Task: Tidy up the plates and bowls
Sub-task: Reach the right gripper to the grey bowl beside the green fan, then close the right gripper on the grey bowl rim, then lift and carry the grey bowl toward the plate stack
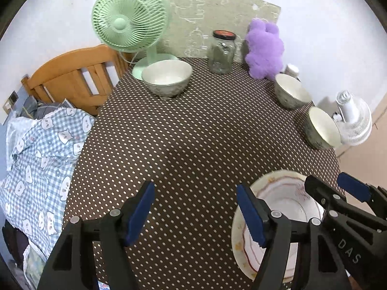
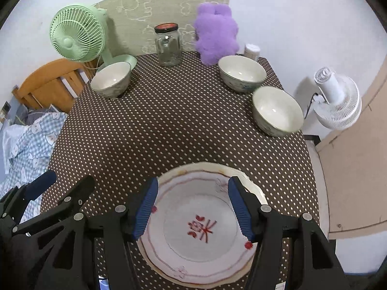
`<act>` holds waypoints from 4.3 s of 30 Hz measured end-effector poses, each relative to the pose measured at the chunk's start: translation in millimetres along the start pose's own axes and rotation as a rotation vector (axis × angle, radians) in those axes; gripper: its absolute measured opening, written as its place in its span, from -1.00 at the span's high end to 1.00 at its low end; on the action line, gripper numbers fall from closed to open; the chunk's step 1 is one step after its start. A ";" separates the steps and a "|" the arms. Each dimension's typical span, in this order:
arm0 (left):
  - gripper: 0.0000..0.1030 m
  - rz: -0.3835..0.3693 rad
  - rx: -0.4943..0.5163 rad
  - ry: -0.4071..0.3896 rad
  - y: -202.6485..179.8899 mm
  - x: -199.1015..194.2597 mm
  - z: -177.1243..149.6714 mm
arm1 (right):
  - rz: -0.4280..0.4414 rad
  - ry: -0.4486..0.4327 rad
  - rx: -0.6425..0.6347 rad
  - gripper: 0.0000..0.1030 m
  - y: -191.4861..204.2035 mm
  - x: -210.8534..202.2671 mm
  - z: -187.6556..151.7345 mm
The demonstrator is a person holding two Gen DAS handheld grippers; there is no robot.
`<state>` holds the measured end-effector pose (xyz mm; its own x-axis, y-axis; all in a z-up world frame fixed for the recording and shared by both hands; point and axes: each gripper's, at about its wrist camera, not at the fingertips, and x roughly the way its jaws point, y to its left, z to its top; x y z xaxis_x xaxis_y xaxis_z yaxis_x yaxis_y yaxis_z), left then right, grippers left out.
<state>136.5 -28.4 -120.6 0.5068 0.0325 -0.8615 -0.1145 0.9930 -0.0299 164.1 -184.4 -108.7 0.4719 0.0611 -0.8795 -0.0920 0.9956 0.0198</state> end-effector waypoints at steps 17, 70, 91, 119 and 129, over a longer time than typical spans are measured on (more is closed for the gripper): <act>-0.25 0.012 0.048 -0.042 57.0 41.2 79.8 | 0.044 -0.031 0.039 -0.24 65.2 43.2 70.4; 0.81 -0.070 0.026 0.042 131.3 225.0 204.7 | 0.035 -0.006 0.126 0.81 151.9 227.5 210.6; 0.82 -0.061 0.072 0.086 114.2 183.9 148.6 | 0.036 0.050 0.101 0.81 137.4 187.0 162.8; 0.80 -0.027 0.051 0.175 80.8 79.4 4.8 | 0.093 0.136 0.011 0.81 103.7 86.2 11.6; 0.79 -0.038 0.034 0.204 75.4 60.5 -34.3 | 0.092 0.150 -0.023 0.81 95.4 67.2 -24.4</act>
<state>129.2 44.5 -192.3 0.3263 -0.0253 -0.9449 -0.0679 0.9964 -0.0502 165.5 -87.1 -177.5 0.3247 0.1391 -0.9355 -0.1502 0.9842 0.0942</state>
